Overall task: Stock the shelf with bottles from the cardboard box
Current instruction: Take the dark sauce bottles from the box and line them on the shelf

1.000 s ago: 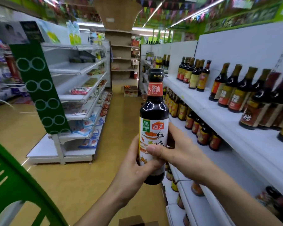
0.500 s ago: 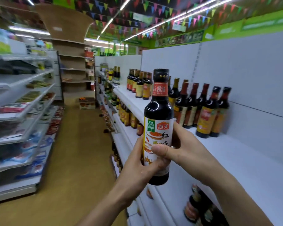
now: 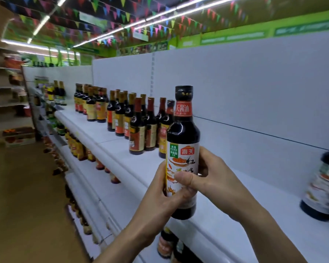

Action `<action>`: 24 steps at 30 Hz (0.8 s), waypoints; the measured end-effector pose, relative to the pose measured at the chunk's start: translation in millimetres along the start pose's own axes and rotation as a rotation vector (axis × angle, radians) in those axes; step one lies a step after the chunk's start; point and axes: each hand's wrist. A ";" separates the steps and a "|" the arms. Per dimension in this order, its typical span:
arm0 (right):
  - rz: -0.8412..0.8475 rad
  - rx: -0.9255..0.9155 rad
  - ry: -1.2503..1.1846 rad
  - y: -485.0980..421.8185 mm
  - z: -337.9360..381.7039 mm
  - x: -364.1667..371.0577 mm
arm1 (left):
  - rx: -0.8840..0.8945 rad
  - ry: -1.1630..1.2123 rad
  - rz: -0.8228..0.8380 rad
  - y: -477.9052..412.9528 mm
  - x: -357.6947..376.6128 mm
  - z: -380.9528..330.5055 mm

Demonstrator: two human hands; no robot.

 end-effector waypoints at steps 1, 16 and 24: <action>-0.030 0.012 0.008 2.5 -2.4 -5.7 | -0.005 0.006 0.029 -5.4 4.6 1.7; -0.426 0.203 0.072 38.7 -31.7 -55.6 | -0.092 0.069 0.470 -70.2 65.8 25.2; -0.567 0.298 0.168 64.2 -41.9 -70.0 | -0.159 0.128 0.639 -79.9 99.3 37.8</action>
Point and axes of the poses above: each hand's wrist, its own y-axis away from the middle knuckle, its own x-axis out of the palm, z = x × y, and after that the axes turned 3 degrees about -x, right-handed
